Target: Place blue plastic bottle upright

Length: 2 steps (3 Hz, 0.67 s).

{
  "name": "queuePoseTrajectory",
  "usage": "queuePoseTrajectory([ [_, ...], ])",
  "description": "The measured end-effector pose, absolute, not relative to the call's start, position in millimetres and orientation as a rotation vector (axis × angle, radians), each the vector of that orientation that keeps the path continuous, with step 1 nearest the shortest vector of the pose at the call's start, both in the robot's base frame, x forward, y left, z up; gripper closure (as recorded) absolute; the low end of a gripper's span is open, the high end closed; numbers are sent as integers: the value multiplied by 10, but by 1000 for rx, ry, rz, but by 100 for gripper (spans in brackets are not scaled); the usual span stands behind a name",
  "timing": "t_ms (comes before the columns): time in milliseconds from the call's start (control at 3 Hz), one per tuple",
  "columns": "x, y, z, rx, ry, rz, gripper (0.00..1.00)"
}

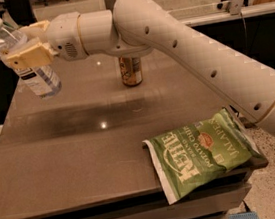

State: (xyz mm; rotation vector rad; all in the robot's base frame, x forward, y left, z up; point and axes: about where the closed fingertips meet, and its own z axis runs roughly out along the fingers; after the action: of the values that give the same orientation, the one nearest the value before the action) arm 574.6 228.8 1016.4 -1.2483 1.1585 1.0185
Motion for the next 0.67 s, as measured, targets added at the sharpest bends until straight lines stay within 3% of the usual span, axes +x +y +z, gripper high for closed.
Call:
queuePoseTrajectory([
  [667,5445,2500,9795,-1168,1183,1158,100],
])
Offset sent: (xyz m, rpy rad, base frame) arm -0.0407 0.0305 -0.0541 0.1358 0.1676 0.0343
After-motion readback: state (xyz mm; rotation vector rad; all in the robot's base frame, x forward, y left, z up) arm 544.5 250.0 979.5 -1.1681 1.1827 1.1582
